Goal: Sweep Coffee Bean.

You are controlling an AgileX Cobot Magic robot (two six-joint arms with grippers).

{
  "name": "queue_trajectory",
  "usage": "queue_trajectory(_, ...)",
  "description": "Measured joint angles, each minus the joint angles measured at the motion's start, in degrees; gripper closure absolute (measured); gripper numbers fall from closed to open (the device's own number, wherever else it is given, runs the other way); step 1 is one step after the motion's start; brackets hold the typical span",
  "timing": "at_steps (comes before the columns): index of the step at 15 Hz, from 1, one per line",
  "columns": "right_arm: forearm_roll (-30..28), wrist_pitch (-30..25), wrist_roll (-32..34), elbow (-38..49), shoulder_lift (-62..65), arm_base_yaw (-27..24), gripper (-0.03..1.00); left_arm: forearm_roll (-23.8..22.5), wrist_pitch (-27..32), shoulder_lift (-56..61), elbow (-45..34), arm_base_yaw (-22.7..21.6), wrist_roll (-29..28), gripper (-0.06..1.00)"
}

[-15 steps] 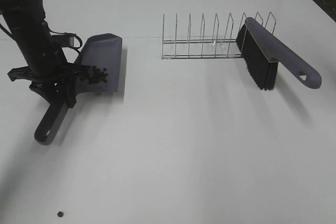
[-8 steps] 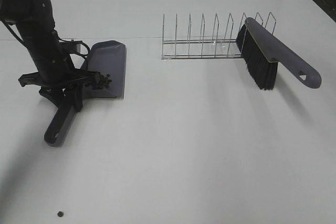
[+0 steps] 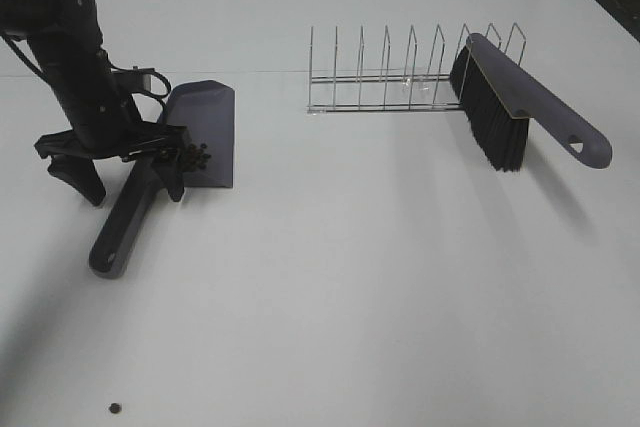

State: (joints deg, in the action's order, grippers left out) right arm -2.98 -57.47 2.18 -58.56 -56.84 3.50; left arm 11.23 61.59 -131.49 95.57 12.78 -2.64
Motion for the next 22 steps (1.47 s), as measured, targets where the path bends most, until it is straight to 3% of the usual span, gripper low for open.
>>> queue_trajectory(7, 0.0, 0.06, 0.0, 17.02, 13.75, 0.0, 0.36, -3.5, 1.78, 16.62, -1.38, -0.11, 2.01, 0.07)
queue_trajectory(8, 0.0, 0.06, 0.0, 22.0, 19.48, 0.0, 0.36, -3.55, 1.95, 22.0, -4.53, -0.11, 2.64, 0.07)
queue_trajectory(12, 0.17, 0.06, 0.0, 28.19, 27.9, 0.0, 0.36, -3.55, 0.46, 31.57, -13.41, -0.11, 2.64, 0.07)
queue_trajectory(18, 0.4, -0.06, 0.0, 31.0, 34.89, 0.0, 0.36, -3.55, -1.78, 49.45, -30.14, -0.11, 2.64, 0.07)
queue_trajectory(22, 0.4, -4.41, 0.0, 31.68, 38.27, 0.0, 0.36, -3.55, -2.01, 62.91, -39.02, -0.11, 2.64, 0.06)
